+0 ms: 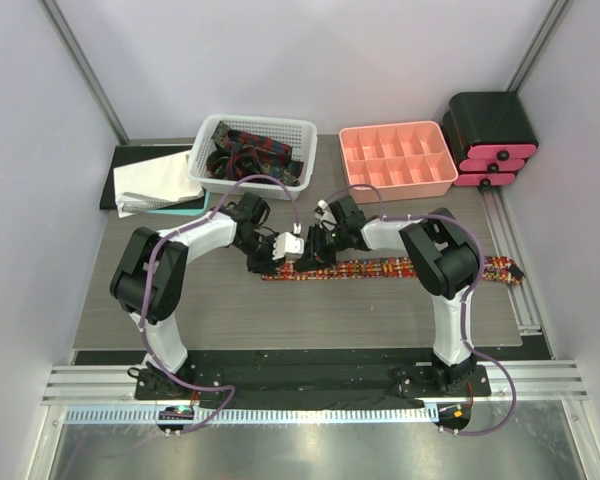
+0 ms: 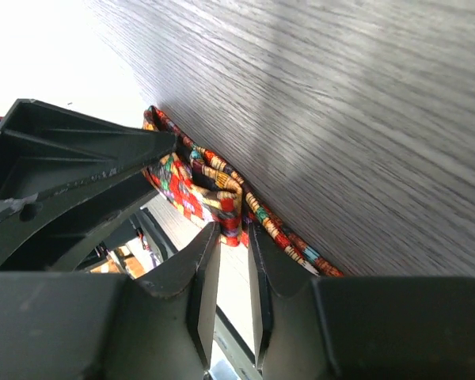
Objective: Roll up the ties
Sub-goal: Roll the tie at the center of the board.
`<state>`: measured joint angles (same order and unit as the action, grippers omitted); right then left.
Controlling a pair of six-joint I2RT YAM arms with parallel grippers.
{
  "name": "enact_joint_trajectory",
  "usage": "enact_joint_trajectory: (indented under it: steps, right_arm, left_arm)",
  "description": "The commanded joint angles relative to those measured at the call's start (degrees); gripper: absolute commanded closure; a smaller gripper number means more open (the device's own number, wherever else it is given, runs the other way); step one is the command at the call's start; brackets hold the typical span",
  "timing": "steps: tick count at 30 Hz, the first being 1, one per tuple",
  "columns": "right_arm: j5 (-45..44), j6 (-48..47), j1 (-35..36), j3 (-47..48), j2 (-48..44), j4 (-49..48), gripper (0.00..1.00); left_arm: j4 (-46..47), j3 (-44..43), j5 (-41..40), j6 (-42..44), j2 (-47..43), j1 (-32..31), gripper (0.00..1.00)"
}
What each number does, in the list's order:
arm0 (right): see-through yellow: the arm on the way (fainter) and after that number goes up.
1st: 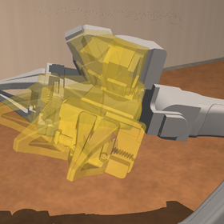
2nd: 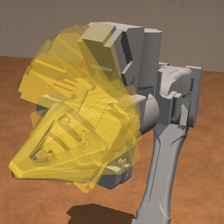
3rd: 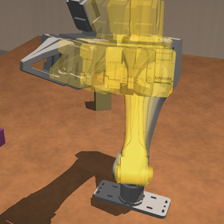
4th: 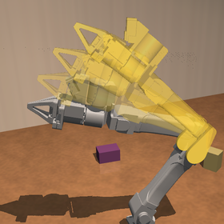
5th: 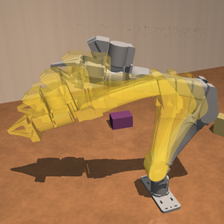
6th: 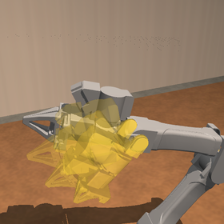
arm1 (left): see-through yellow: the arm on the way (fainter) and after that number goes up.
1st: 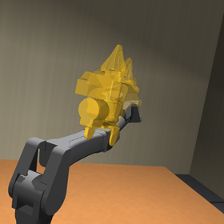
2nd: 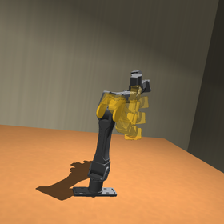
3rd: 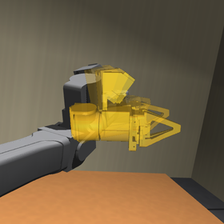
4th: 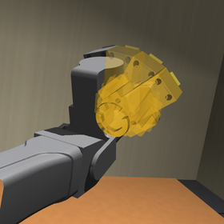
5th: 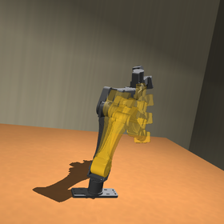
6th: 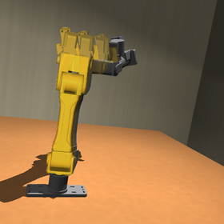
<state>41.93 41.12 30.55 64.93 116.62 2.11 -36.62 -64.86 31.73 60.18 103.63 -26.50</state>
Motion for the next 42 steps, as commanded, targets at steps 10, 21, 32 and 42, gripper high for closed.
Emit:
enact_joint_trajectory:
  steps: [10, 21, 32, 42]
  right_arm:
    - [2.36, 10.37, 5.22, 1.26, 2.04, -13.77, 0.73]
    - [6.14, 8.64, -0.04, -0.76, -5.08, -10.47, 0.57]
    - [3.33, -2.72, -3.39, -3.14, -5.53, 5.1, 0.62]
    - [2.1, -0.43, -2.51, -2.17, 0.63, -1.05, 0.68]
  left_arm:
    - [-1.52, 0.34, 0.35, -1.21, -5.98, 1.45, 0.71]
    - [-1.09, 1.67, 0.53, -0.86, -6.61, 1.54, 0.71]
    - [-0.91, 1.23, 1.14, -0.94, -5.73, 1.54, 0.7]
    - [-0.82, -0.18, 1.23, -1.73, -4.5, 0.57, 0.69]
